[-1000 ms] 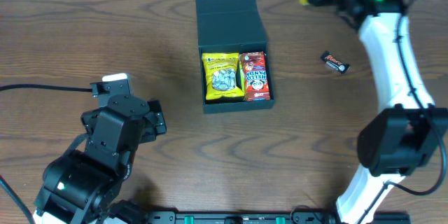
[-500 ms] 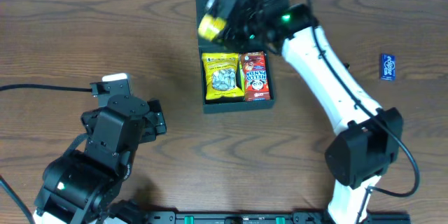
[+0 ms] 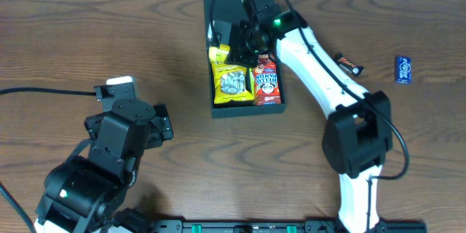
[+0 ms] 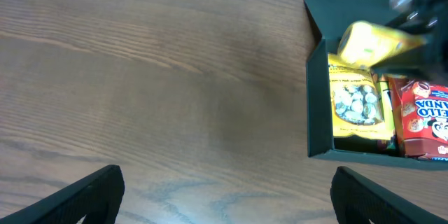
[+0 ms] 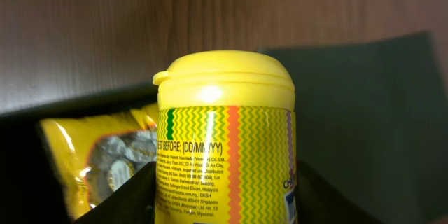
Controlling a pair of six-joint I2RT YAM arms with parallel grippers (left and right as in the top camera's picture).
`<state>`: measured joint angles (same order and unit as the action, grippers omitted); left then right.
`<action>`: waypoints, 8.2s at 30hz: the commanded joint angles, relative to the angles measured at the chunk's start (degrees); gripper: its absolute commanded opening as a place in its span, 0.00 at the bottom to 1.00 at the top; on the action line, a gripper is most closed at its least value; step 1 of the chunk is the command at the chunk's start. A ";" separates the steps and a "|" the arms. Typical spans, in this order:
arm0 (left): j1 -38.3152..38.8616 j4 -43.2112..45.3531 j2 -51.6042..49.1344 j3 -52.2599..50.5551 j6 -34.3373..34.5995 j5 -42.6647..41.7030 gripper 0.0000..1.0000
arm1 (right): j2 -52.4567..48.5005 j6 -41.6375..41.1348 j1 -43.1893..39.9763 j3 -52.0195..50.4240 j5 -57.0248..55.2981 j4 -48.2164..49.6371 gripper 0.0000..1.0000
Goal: Pack container
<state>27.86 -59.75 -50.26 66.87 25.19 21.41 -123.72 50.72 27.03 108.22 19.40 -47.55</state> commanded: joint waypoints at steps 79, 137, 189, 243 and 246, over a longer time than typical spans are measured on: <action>-0.15 -0.07 0.04 0.48 -0.79 1.05 0.95 | 7.58 -11.19 -36.98 -31.93 -9.16 21.94 0.77; -0.15 -0.04 0.04 0.48 -0.79 1.05 0.95 | 18.29 -34.01 -16.83 -22.38 13.57 23.82 0.13; -0.15 -0.07 0.04 0.48 -0.79 1.05 0.95 | 17.66 -72.87 2.38 -22.88 -41.51 3.98 0.65; -0.15 -0.07 0.04 0.48 -0.79 1.05 0.95 | 7.34 -32.52 -52.24 -41.99 -15.72 41.46 0.83; -0.15 -0.07 0.04 0.48 -0.79 1.05 0.95 | 7.34 -32.70 -52.24 -41.79 -15.72 42.62 0.83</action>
<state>27.86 -59.75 -50.26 66.87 25.19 21.41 -115.22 17.43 -24.69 66.19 3.44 -5.63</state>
